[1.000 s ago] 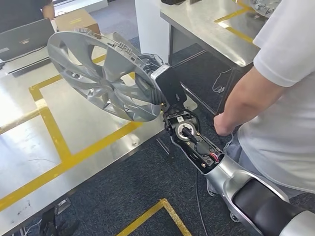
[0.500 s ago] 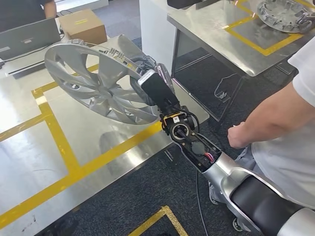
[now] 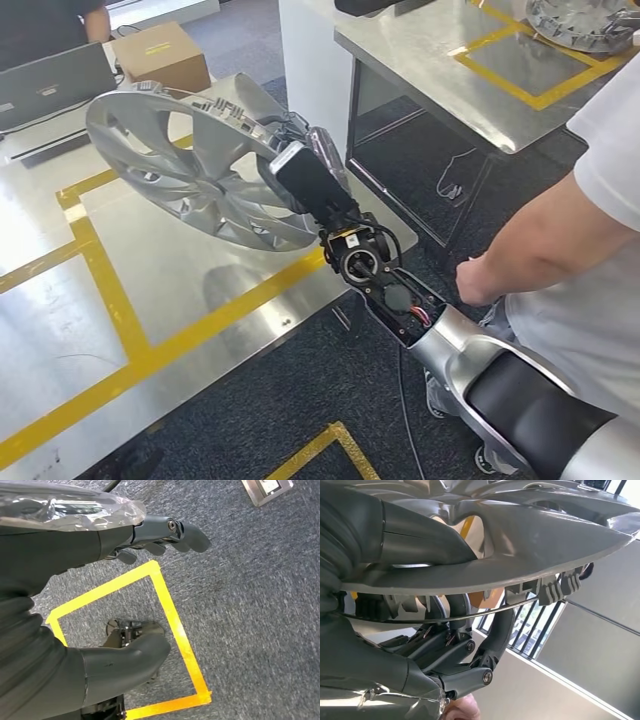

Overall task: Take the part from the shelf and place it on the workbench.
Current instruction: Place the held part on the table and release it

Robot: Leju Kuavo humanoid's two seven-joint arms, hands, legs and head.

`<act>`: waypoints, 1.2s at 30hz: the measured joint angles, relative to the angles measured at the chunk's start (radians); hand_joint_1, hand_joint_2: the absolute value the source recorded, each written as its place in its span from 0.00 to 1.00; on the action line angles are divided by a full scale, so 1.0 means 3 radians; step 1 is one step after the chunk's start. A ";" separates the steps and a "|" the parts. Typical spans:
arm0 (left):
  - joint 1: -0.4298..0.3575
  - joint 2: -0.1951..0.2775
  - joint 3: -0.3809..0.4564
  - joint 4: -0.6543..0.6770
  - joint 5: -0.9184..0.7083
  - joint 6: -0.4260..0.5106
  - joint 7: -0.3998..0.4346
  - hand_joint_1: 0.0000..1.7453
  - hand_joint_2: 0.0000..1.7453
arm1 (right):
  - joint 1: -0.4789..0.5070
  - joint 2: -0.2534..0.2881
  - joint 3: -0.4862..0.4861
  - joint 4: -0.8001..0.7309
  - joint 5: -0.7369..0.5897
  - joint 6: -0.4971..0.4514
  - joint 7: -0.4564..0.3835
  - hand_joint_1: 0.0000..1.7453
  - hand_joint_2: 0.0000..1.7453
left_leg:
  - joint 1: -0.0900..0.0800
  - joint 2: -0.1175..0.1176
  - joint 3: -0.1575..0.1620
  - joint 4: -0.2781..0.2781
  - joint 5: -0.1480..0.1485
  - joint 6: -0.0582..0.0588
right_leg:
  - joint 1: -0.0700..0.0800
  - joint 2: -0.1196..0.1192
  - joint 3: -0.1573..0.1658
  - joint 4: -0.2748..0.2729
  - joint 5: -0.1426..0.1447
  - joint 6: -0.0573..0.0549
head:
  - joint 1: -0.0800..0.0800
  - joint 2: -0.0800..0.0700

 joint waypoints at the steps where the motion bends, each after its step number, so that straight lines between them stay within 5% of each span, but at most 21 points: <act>1: -0.0001 -0.0001 -0.0009 0.0000 -0.0011 0.0000 0.0007 0.00 1.00 | -0.0015 0.0010 0.0017 0.0019 0.0150 -0.0021 0.0013 1.00 1.00 | 0.0000 0.0000 0.0000 -0.0001 -0.0001 -0.0002 | 0.0001 0.0000 0.0000 0.0000 -0.0001 -0.0001 | 0.0000 0.0000; 5: -0.0033 -0.0004 -0.0056 0.0000 -0.0052 -0.0001 0.0038 0.00 1.00 | -0.0121 0.0143 0.0147 0.0243 0.0866 -0.0169 -0.0005 1.00 1.00 | 0.0001 0.0002 0.0002 -0.0002 -0.0002 -0.0009 | 0.0001 0.0002 0.0002 0.0001 -0.0004 -0.0007 | 0.0000 0.0000; 12: -0.0068 -0.0012 -0.0122 0.0000 -0.0086 0.0015 0.0072 0.00 1.00 | -0.0267 0.0418 0.0345 0.0736 0.1481 -0.0554 -0.0122 1.00 1.00 | 0.0001 -0.0002 0.0002 -0.0002 -0.0004 -0.0012 | -0.0002 -0.0007 0.0005 0.0000 -0.0008 -0.0011 | 0.0000 -0.0001; 23: -0.0096 -0.0021 -0.0203 0.0001 -0.0092 0.0021 0.0122 0.00 1.00 | -0.0345 0.0782 0.0680 0.1414 0.2789 -0.0711 -0.0024 1.00 1.00 | 0.0001 -0.0001 0.0002 -0.0001 -0.0004 -0.0012 | -0.0006 -0.0007 0.0005 -0.0002 -0.0008 -0.0011 | 0.0000 0.0000; 36: -0.0127 -0.0059 -0.0278 0.0002 -0.0159 -0.0073 0.0159 0.00 1.00 | -0.0386 0.1133 0.0962 0.2076 0.2525 -0.0340 0.0062 1.00 1.00 | 0.0003 0.0000 0.0007 -0.0001 -0.0004 -0.0012 | -0.0007 -0.0007 0.0009 -0.0002 -0.0008 -0.0012 | 0.0001 0.0000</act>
